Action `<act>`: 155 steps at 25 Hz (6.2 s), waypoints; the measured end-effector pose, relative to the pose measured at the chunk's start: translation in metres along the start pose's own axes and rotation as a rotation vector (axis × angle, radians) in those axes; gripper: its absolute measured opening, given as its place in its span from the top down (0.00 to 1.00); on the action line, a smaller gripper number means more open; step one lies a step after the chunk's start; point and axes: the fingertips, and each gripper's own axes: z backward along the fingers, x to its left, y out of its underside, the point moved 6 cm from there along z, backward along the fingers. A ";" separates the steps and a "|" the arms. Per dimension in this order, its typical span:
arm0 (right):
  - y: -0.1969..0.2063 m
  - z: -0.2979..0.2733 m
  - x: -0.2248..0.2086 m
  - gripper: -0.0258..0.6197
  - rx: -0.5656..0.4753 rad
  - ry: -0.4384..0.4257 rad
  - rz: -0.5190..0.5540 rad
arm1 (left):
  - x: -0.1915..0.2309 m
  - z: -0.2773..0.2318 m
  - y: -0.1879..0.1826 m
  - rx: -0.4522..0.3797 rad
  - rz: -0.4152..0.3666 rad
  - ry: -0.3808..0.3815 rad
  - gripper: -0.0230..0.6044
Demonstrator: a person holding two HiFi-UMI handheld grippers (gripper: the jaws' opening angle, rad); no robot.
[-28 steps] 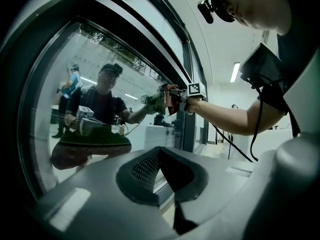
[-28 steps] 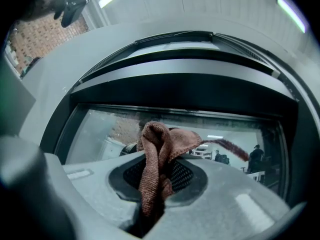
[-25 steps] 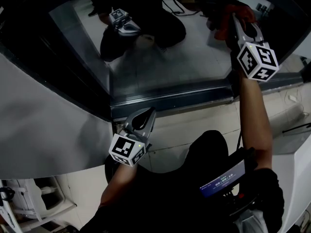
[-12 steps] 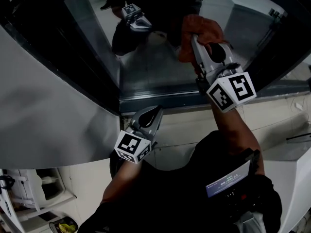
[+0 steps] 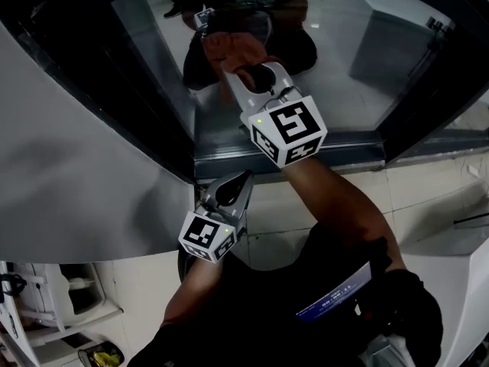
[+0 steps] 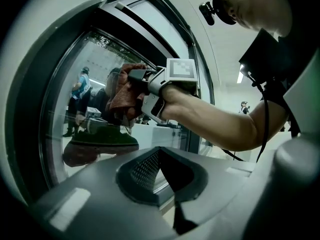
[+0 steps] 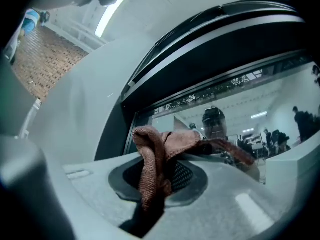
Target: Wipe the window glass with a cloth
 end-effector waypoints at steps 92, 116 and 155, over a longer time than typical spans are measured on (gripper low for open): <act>0.067 0.052 -0.026 0.89 0.108 0.101 -0.035 | 0.002 0.006 -0.003 -0.002 0.012 -0.007 0.94; 0.088 0.078 -0.088 0.89 0.146 0.245 0.080 | 0.002 0.005 0.003 0.011 0.015 0.013 0.94; 0.057 0.226 -0.247 0.89 0.176 0.620 0.136 | -0.023 -0.035 0.010 0.037 0.010 0.085 0.94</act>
